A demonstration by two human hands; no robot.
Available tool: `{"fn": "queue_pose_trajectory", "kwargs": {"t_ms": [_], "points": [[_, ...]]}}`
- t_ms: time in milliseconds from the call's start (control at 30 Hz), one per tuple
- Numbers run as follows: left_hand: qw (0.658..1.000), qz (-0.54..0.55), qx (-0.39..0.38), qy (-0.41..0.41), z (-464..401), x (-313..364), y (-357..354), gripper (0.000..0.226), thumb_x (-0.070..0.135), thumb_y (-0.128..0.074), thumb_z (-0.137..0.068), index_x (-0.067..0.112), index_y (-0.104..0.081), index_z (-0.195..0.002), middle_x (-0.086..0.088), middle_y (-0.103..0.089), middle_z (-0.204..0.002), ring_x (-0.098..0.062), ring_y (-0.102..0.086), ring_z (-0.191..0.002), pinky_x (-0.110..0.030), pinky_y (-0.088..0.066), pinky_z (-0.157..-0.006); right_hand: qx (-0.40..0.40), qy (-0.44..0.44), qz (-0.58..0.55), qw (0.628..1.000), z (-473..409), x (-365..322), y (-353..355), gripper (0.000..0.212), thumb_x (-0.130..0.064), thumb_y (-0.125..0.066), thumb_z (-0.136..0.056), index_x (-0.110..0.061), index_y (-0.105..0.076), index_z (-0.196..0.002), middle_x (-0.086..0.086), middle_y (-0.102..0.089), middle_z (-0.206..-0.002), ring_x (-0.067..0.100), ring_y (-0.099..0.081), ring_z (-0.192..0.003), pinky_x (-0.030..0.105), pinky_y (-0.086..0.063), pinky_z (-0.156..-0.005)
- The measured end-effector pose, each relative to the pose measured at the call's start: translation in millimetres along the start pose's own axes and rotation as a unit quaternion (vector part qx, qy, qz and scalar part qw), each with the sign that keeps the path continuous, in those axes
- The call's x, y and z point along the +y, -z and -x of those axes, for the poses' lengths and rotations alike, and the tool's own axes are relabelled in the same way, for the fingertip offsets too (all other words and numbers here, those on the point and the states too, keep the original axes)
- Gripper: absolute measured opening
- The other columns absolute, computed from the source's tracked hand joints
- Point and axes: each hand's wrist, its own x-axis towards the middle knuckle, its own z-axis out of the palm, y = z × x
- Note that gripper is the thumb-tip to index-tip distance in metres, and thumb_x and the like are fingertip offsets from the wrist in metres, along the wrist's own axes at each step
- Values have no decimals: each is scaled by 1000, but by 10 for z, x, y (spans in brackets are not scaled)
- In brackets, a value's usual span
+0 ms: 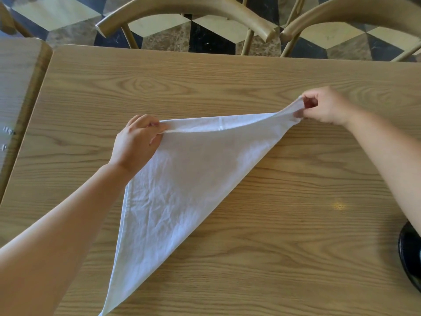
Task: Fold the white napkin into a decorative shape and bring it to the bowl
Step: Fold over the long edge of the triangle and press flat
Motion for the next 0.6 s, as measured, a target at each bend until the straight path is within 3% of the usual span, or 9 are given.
{"fn": "queue_pose_trajectory", "kwargs": {"t_ms": [167,233,300,367,433,533,600], "points": [[1000,-8,4,-10,7,-11,-12,19,3,-63,-83,12,-72,-97,-8,-63,-93,-26,-54,-90,-37,-50,-54,110,14,52,992,-9,190,-159,34,-14,-70,-79,-16,-42,-61,-1,-42,-58,24,-43,-61,33,-33,-60],[1000,-14,9,-18,21,-13,-27,20,3,-61,-83,12,-71,-97,-8,-62,-93,-26,-52,-90,-38,-50,-52,157,111,140,971,76,246,-256,27,-18,-59,-84,-12,-43,-63,2,-41,-59,30,-48,-62,33,-32,-56],[999,-21,7,-31,38,-12,-32,20,8,-58,-82,11,-70,-98,-8,-62,-93,-25,-51,-89,-37,-50,-50,191,210,265,921,219,310,-319,13,-12,-46,-79,-6,-57,-75,11,-55,-69,35,-54,-68,36,-40,-53],[999,-30,-2,-38,54,-3,-21,25,19,-55,-82,11,-69,-100,-8,-62,-94,-25,-53,-89,-36,-51,-53,175,237,352,889,345,406,-351,40,-8,-40,-73,-7,-64,-105,15,-66,-99,36,-58,-85,43,-45,-65],[999,-34,-14,-40,85,28,-13,32,27,-52,-83,9,-69,-103,-8,-63,-96,-27,-55,-90,-36,-50,-59,125,237,382,885,442,497,-350,54,-14,-36,-76,-11,-54,-127,16,-57,-126,35,-53,-108,47,-44,-79],[998,-45,1,-34,94,94,13,32,27,-47,-88,7,-69,-99,-8,-64,-95,-31,-57,-88,-38,-47,-67,91,225,383,891,577,508,-344,62,-19,-30,-76,-13,-44,-136,14,-44,-142,30,-37,-132,52,-27,-103],[997,-56,40,-29,18,167,9,28,20,-46,-89,7,-68,-99,-9,-67,-99,-33,-61,-91,-39,-44,-77,138,209,340,906,591,341,-317,59,-19,-31,-78,-10,-46,-134,14,-41,-144,28,-30,-137,54,-13,-110]]}}
